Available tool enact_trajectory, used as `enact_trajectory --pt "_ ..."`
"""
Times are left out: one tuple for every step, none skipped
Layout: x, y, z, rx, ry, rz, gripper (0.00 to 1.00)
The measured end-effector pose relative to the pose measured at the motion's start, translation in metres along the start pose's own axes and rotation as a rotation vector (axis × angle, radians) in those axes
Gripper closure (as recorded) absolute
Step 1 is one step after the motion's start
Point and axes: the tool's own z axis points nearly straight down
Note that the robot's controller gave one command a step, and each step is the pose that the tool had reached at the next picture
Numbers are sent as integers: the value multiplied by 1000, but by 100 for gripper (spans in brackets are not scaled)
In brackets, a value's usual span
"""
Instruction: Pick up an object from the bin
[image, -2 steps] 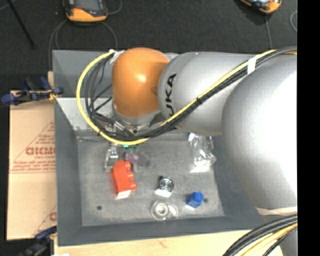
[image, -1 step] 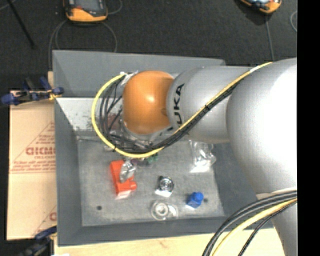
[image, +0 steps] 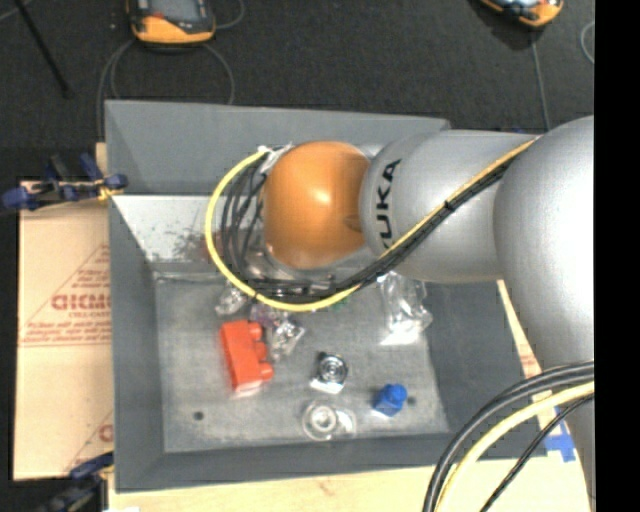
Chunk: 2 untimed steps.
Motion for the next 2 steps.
enact_trajectory --pt "-3 7 0 -1 -1 -447 0" --pt "-16 16 35 2 -1 -849 0"
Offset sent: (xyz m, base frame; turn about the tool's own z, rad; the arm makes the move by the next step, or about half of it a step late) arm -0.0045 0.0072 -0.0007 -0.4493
